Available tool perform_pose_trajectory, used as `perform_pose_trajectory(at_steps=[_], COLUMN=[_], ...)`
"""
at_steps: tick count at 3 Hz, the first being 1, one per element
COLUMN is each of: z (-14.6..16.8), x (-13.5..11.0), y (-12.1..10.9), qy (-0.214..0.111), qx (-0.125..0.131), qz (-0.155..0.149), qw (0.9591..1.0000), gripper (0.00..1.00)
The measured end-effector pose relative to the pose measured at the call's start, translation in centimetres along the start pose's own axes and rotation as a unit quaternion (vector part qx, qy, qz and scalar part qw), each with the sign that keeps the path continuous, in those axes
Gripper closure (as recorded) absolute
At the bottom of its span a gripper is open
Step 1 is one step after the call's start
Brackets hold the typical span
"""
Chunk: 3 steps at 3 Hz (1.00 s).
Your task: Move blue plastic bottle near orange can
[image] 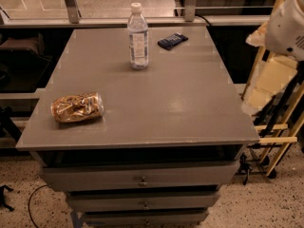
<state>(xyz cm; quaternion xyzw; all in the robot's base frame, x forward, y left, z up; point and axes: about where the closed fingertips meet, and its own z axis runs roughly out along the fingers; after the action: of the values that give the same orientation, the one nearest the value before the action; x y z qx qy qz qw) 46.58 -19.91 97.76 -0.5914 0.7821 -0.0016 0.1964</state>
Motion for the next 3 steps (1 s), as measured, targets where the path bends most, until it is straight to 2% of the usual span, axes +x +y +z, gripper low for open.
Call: perform_pose_trajectory(at_steps=[1, 2, 3], z=[3.4, 7.6, 7.0], x=[-3.4, -6.8, -6.8], y=[-3.5, -6.7, -6.8], qy=[-0.086, -0.166, -0.164], qx=[-0.019, -0.013, -0.004], qz=[0.047, 0.110, 0.103], qw=[0.9950, 0.9799, 0.9811], gripper=[0.00, 0.00, 0.00])
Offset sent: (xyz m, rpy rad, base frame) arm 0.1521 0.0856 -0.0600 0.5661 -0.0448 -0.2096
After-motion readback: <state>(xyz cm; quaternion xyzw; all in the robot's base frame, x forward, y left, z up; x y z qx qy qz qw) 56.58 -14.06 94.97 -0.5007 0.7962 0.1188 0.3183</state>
